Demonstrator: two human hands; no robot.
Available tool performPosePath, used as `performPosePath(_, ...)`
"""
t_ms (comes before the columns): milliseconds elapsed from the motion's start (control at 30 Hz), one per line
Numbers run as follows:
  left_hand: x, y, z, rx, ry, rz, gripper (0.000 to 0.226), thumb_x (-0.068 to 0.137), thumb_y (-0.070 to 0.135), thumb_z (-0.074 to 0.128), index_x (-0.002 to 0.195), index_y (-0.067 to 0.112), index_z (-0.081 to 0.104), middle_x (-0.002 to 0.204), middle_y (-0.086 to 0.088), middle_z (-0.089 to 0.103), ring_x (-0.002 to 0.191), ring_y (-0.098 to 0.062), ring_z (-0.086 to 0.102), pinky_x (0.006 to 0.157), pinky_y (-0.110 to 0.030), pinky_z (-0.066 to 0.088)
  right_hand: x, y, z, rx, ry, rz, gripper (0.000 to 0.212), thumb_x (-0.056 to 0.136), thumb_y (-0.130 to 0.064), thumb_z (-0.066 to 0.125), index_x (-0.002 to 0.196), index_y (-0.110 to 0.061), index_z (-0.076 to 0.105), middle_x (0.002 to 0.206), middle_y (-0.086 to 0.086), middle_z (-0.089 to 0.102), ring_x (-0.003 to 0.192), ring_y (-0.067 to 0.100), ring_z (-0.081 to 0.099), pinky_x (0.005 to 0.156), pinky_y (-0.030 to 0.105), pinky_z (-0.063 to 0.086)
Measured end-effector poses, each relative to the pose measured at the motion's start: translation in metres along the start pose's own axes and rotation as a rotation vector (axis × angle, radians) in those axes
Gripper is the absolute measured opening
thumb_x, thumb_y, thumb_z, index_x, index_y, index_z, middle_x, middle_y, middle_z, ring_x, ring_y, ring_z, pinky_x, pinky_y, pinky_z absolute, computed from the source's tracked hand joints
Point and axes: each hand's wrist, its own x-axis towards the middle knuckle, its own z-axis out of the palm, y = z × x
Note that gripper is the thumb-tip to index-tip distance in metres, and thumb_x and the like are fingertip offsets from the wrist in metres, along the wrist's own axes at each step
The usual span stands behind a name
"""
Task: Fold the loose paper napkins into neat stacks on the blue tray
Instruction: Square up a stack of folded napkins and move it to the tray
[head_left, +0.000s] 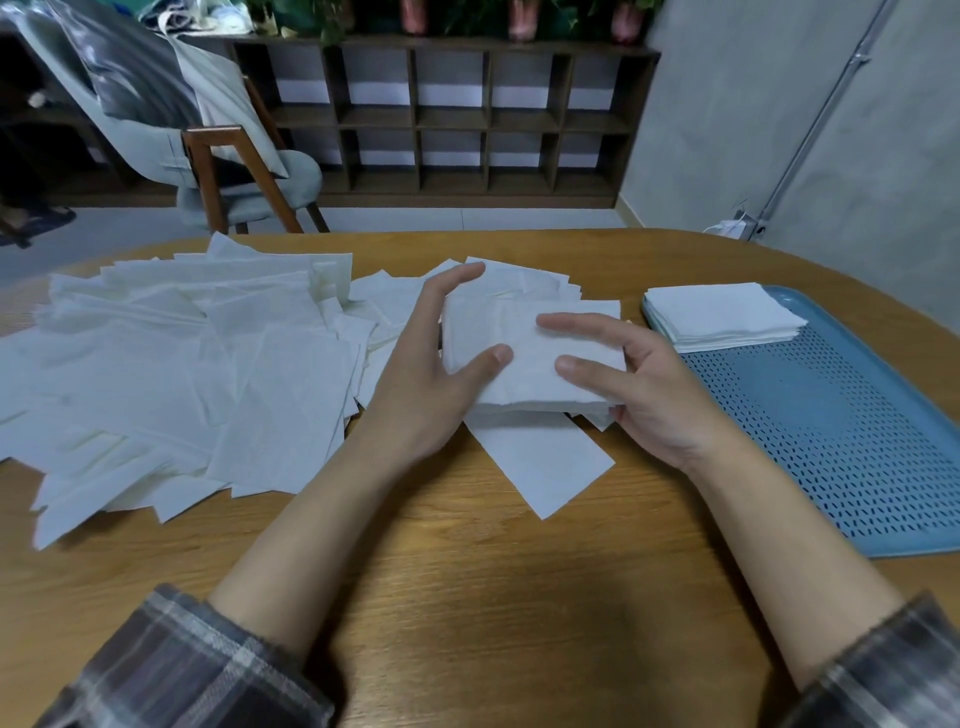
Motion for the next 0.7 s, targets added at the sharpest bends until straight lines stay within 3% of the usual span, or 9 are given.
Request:
performPosePath(67,0.000,-0.001,0.002,-0.035,0.021,0.019,0.067,0.098,0.032,0.076,0.150,0.048,0.036,0.151,0.017,0.049,0.132,-0.009,0.055,0.104,-0.043,0.056,-0.001,-0.001,0.000,-0.121,0.060,-0.036,0.034,0.096,-0.007,0.072,0.125,-0.025,0.075,0.134,-0.013,0.071,0.130,0.006,0.062,0.109,0.029,0.050)
performPosePath(133,-0.001,-0.003,0.007,0.043,0.088,0.038,0.068,0.095,0.032,0.079,0.148,0.044,0.038,0.146,0.018,0.050,0.130,-0.002,0.052,0.103,-0.027,0.053,0.000,0.000,-0.002,-0.240,0.160,-0.076,0.036,0.097,-0.007,0.072,0.128,-0.026,0.074,0.132,-0.020,0.071,0.129,-0.004,0.059,0.107,0.017,0.046)
performPosePath(233,-0.005,-0.002,0.013,0.253,0.152,0.195,0.040,0.089,0.019,0.081,0.123,0.031,0.062,0.130,0.012,0.053,0.120,-0.004,0.055,0.091,-0.013,0.045,0.003,0.003,-0.005,-0.337,0.266,-0.106,0.044,0.095,-0.007,0.075,0.131,-0.033,0.071,0.131,-0.032,0.067,0.129,-0.013,0.054,0.108,0.009,0.041)
performPosePath(333,-0.008,-0.001,0.016,0.243,-0.172,0.185,0.020,0.088,0.011,0.076,0.098,0.027,0.077,0.104,0.014,0.069,0.099,-0.005,0.065,0.081,-0.015,0.045,0.003,0.005,-0.005,-0.378,0.293,-0.121,0.048,0.095,-0.007,0.075,0.134,-0.033,0.069,0.131,-0.036,0.065,0.131,-0.015,0.051,0.108,0.006,0.038)
performPosePath(433,-0.011,-0.007,0.020,0.373,-0.478,0.154,0.021,0.091,0.023,0.078,0.111,0.032,0.078,0.111,0.021,0.070,0.106,0.002,0.061,0.089,-0.017,0.046,0.003,0.006,-0.005,-0.413,0.293,-0.131,0.047,0.095,-0.006,0.074,0.136,-0.028,0.069,0.124,-0.043,0.063,0.126,-0.022,0.049,0.102,0.000,0.035)
performPosePath(567,-0.011,-0.007,0.019,0.509,-0.547,0.158,0.041,0.095,0.038,0.074,0.136,0.038,0.066,0.141,0.023,0.053,0.126,0.007,0.045,0.105,-0.013,0.036,0.005,0.008,-0.004,-0.405,0.306,-0.130,0.045,0.095,-0.006,0.074,0.134,-0.028,0.070,0.125,-0.041,0.064,0.126,-0.020,0.051,0.101,0.001,0.036)
performPosePath(633,-0.011,-0.004,0.019,0.532,-0.574,0.143,0.044,0.095,0.041,0.074,0.138,0.038,0.065,0.139,0.024,0.053,0.123,0.007,0.046,0.106,-0.018,0.038,0.005,0.008,-0.005,-0.405,0.308,-0.132,0.044,0.095,-0.006,0.074,0.133,-0.028,0.070,0.125,-0.040,0.065,0.126,-0.018,0.051,0.103,0.002,0.037)
performPosePath(700,-0.013,-0.001,0.020,0.548,-0.590,0.121,0.046,0.094,0.044,0.074,0.138,0.039,0.064,0.128,0.025,0.052,0.110,0.010,0.048,0.096,-0.016,0.039,0.005,0.008,-0.005,-0.402,0.304,-0.136,0.044,0.095,-0.005,0.074,0.133,-0.029,0.071,0.123,-0.042,0.065,0.126,-0.019,0.051,0.103,0.002,0.037)
